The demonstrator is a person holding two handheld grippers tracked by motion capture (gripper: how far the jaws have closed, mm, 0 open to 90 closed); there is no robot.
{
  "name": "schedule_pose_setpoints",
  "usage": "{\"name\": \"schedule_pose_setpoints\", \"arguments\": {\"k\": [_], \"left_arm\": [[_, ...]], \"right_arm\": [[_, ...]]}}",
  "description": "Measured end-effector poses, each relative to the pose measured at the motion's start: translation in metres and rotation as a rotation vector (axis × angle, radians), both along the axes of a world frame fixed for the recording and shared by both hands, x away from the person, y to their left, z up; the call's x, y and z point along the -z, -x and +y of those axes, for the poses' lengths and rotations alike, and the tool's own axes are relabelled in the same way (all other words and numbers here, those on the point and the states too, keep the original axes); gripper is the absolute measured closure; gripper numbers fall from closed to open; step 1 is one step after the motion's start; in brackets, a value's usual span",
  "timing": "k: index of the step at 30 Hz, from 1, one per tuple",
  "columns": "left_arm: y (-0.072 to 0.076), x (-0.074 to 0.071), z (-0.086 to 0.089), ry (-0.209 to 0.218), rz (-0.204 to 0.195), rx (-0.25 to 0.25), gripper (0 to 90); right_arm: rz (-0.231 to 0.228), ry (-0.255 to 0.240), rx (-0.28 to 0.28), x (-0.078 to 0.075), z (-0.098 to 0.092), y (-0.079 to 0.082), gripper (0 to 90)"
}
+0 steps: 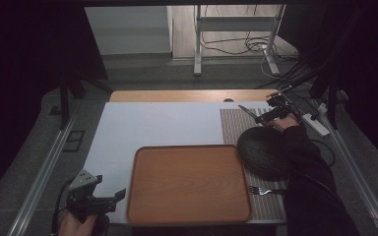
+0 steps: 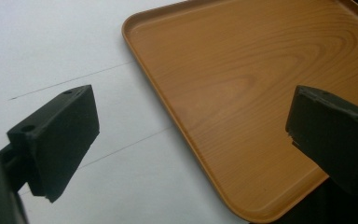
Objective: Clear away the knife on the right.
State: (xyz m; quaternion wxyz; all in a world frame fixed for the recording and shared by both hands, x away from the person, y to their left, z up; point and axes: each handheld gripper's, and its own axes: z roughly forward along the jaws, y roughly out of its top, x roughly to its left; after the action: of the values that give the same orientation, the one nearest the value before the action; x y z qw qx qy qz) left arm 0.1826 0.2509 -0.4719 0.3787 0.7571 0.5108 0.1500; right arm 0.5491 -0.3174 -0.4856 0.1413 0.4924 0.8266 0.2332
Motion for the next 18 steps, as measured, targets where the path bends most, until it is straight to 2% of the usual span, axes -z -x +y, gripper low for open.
{"name": "schedule_pose_setpoints", "arguments": {"k": [4,8,18], "left_arm": [[0.000,0.000,0.000,-0.003,0.000,0.001,3.4],[0.000,0.000,0.000,-0.002,0.000,0.001,3.4],[0.000,0.000,0.000,0.000,0.002,0.000,3.4]], "right_arm": [[-0.001,0.005,-0.011,0.000,0.004,-0.001,0.0],[0.015,0.002,0.002,0.004,0.004,-0.003,0.0],[0.052,0.043,0.048,0.022,0.000,-0.011,0.0]]}}
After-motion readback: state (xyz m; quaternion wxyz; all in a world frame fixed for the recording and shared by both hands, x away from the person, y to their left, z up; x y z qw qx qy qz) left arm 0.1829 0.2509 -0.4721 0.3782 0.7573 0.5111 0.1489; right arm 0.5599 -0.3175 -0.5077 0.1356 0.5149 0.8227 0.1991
